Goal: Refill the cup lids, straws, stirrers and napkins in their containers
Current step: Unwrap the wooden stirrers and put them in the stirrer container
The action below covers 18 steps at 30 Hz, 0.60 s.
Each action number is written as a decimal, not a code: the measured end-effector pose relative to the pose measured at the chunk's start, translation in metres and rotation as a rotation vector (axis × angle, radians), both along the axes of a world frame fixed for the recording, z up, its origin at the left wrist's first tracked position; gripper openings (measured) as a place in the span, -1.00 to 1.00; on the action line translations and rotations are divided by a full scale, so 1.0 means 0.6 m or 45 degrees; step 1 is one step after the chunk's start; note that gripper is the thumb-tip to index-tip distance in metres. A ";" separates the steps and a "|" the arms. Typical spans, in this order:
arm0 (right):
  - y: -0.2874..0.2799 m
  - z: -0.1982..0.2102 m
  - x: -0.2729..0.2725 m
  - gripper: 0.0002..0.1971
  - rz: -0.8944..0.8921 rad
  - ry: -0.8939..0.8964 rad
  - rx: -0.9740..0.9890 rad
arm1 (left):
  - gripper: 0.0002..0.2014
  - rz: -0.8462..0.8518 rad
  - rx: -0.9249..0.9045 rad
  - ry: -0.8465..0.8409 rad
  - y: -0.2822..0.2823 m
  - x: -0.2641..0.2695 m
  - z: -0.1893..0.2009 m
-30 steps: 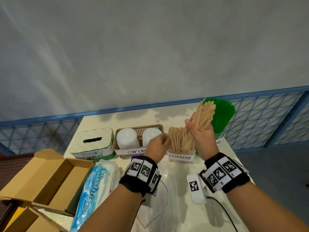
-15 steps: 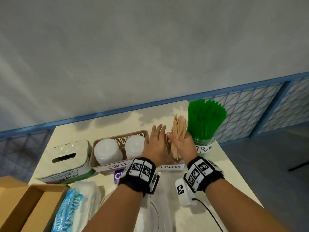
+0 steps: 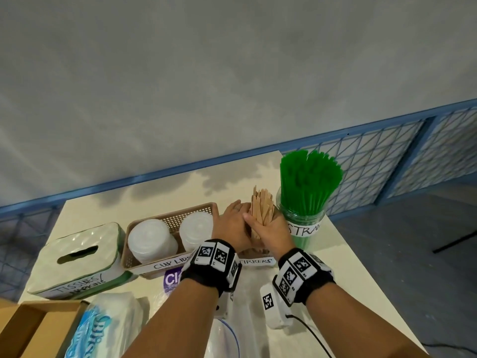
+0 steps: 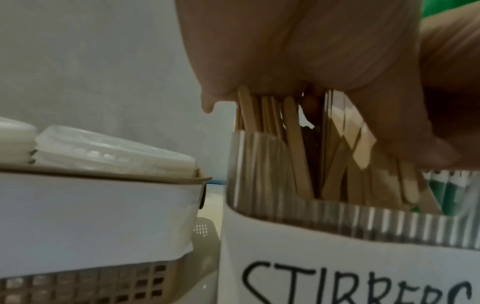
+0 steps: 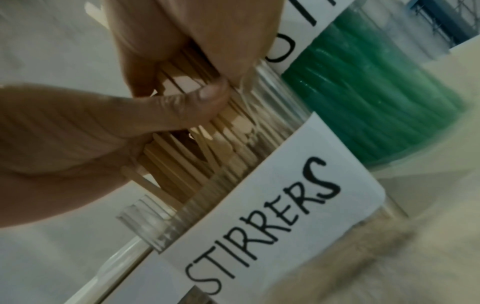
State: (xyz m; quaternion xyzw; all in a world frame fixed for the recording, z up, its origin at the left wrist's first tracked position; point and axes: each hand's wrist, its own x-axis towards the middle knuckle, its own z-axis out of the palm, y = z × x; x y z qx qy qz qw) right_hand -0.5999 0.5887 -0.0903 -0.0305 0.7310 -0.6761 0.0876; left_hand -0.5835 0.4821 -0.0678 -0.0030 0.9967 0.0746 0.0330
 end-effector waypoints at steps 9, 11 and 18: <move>-0.007 0.005 0.006 -0.74 -0.048 0.197 -0.030 | -0.10 0.009 0.071 0.018 -0.002 0.012 0.000; -0.008 0.001 0.006 -0.72 -0.068 0.261 -0.039 | -0.11 0.006 0.103 0.007 -0.002 0.012 0.003; -0.011 -0.001 0.011 -0.52 -0.075 0.672 0.161 | -0.27 -0.002 0.190 0.022 -0.006 0.010 0.001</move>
